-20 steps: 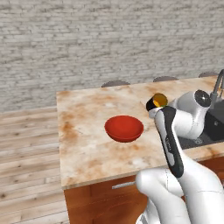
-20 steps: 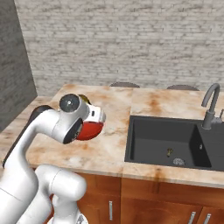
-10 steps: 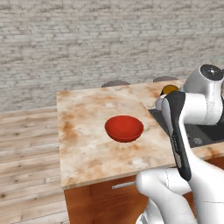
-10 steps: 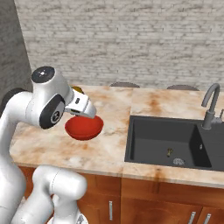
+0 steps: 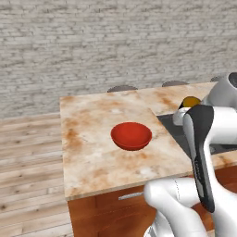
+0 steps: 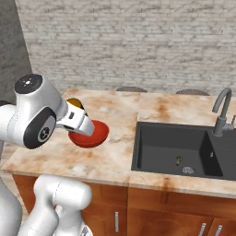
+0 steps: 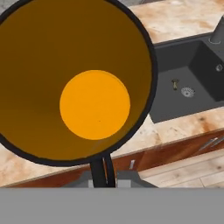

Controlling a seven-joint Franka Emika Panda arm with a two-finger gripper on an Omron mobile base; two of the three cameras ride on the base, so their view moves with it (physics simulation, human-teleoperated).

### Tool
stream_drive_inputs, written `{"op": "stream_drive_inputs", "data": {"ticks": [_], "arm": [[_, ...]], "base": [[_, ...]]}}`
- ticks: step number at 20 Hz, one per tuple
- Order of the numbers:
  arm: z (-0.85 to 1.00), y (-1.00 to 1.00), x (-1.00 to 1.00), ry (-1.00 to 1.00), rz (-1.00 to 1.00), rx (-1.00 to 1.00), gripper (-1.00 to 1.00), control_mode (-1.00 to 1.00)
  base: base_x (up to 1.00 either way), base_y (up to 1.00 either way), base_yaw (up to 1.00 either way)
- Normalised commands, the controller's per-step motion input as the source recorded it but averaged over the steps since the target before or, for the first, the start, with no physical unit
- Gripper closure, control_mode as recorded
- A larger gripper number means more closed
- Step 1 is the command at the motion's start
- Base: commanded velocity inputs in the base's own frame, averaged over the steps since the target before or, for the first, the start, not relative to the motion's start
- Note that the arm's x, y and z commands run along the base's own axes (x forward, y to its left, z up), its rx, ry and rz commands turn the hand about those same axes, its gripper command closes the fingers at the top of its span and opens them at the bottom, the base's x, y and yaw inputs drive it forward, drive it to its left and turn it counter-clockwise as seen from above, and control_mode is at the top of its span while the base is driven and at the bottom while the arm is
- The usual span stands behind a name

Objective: Clear the mugs and bowl far away from the sink.

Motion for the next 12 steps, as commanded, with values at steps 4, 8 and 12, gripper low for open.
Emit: {"op": "stream_drive_inputs", "data": {"ticks": [4,8,12], "arm": [[0.00,0.00,-0.30,-0.01,0.00,0.00,1.00,-1.00],[0.14,0.00,-0.13,0.01,0.00,0.01,1.00,-1.00],[0.14,0.00,-0.11,0.01,0.00,0.01,1.00,-1.00]], "base": [[0.00,0.00,0.00],[0.00,0.00,0.00],[0.00,0.00,0.00]]}}
